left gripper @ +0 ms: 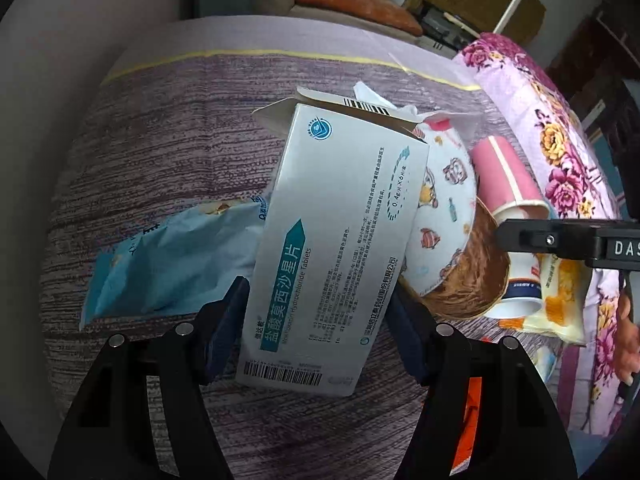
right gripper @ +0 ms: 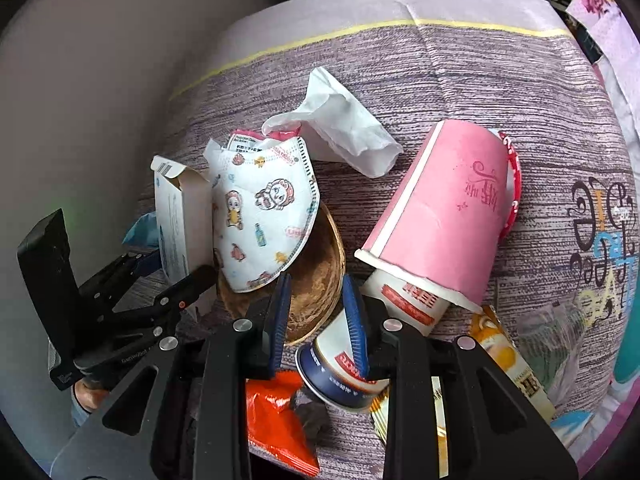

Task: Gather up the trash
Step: 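Grasp the woven bowl with the right tool while the left tool holds the medicine box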

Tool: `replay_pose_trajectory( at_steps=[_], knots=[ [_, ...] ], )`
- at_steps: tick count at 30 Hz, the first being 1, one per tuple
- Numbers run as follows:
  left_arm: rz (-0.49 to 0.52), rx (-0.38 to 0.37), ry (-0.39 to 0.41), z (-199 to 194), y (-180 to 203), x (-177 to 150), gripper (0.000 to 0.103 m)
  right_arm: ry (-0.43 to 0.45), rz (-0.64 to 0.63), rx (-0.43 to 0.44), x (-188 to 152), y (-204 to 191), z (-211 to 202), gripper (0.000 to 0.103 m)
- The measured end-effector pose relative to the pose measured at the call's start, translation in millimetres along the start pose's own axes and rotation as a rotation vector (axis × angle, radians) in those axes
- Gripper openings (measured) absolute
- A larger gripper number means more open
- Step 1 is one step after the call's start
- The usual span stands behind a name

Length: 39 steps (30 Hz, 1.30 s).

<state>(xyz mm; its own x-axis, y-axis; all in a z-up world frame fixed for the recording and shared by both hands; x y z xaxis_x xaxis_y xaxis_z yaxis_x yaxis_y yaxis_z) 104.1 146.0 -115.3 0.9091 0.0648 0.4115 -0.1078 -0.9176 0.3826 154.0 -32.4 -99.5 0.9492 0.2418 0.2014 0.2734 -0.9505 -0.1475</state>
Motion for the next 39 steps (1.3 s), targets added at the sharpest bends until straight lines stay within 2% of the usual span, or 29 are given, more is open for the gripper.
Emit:
replay_pose_trajectory(
  at_steps=[8, 12, 15, 16, 18, 21, 27, 31, 34, 39],
  knots=[
    [0.017, -0.010, -0.005, -0.7, -4.9, -1.7, 0.068, 0.020, -0.033, -0.068, 0.4, -15.2, -6.7, 0.027],
    [0.016, -0.015, -0.002, -0.1, -4.2, -1.6, 0.068, -0.022, -0.038, -0.059, -1.3, -26.0, 9.5, 0.027],
    [0.020, -0.012, -0.003, -0.1, -4.0, -2.9, 0.068, -0.017, -0.049, -0.061, 0.4, -30.2, 20.4, 0.029],
    [0.022, -0.009, -0.005, 0.4, -3.2, -3.2, 0.068, -0.019, -0.049, -0.058, 0.6, -30.9, 25.9, 0.027],
    [0.032, 0.000, -0.009, 1.3, -2.1, -3.6, 0.068, 0.010, -0.065, -0.096, 2.1, -28.7, 26.2, 0.013],
    [0.036, 0.007, -0.009, 3.0, 0.6, -3.6, 0.068, 0.062, -0.072, -0.092, 1.9, -28.5, 12.0, 0.007],
    [0.013, 0.013, 0.005, 1.6, -0.7, -4.3, 0.067, 0.189, -0.105, -0.142, 2.8, -23.3, -30.9, 0.006],
    [0.005, 0.020, 0.008, 0.4, -1.0, -6.3, 0.066, 0.249, -0.090, -0.145, 1.6, -5.7, -63.7, 0.006],
    [0.007, 0.030, 0.003, 1.0, 1.7, -7.0, 0.066, 0.264, -0.071, -0.137, 8.2, -0.2, -72.7, 0.006],
    [0.005, 0.048, -0.002, 0.8, 3.3, -9.2, 0.066, 0.286, -0.036, -0.132, -4.0, 21.9, -89.3, 0.006]
  ],
)
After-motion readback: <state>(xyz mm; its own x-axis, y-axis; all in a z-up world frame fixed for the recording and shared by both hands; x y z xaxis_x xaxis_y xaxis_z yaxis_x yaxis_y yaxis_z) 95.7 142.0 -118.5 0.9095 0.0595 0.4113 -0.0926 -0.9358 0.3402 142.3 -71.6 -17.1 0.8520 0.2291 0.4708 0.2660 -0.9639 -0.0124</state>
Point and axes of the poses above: each gripper's, at about its wrist camera, not at the fingertips, and z roughly the way its jaws point, y to its right, x to its top, the point moved 6 cm from there along z, roughly the way its jaws point, and after that the axes turned 10 degrees about -x, right-handed, at the moved point
